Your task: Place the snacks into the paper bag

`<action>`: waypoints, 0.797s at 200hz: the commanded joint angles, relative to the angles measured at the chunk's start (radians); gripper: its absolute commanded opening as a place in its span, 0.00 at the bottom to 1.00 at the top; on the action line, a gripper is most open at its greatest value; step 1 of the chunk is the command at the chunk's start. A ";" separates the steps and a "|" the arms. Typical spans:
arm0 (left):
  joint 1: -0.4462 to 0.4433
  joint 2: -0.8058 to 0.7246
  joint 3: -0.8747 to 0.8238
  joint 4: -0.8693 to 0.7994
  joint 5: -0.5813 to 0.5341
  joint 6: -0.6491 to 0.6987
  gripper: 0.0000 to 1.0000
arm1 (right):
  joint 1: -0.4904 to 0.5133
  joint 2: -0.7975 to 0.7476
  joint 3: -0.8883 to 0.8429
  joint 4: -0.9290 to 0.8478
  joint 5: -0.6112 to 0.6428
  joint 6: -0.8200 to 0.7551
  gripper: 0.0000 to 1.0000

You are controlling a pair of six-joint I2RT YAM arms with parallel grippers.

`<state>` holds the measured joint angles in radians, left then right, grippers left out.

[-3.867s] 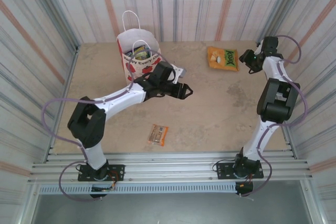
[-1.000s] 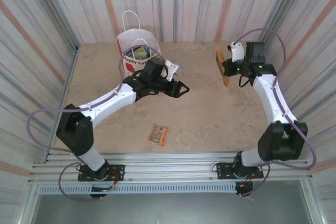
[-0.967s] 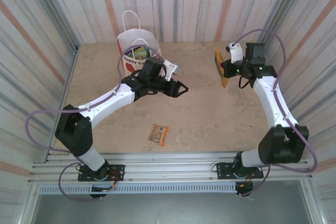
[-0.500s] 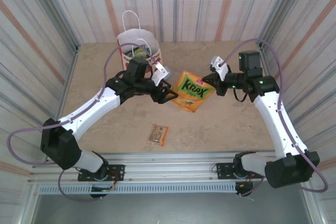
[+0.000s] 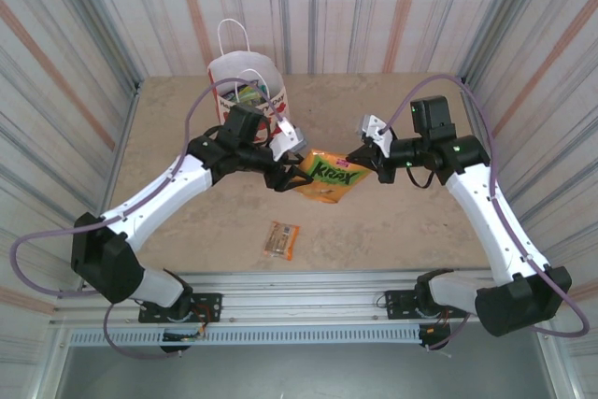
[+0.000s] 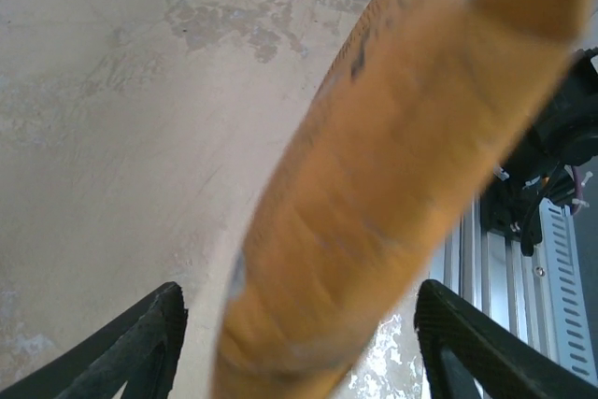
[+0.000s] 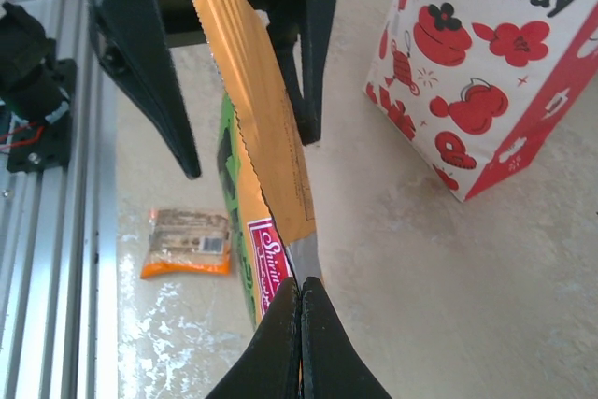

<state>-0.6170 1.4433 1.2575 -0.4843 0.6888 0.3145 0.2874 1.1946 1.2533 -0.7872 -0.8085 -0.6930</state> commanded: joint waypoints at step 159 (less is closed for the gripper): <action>-0.010 0.008 0.092 0.064 0.097 -0.169 0.12 | -0.003 -0.151 -0.070 0.209 0.108 0.114 0.28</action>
<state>-0.6491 1.4792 1.3125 -0.4721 0.7586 0.2630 0.2939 1.1038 1.2186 -0.6804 -0.7708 -0.6434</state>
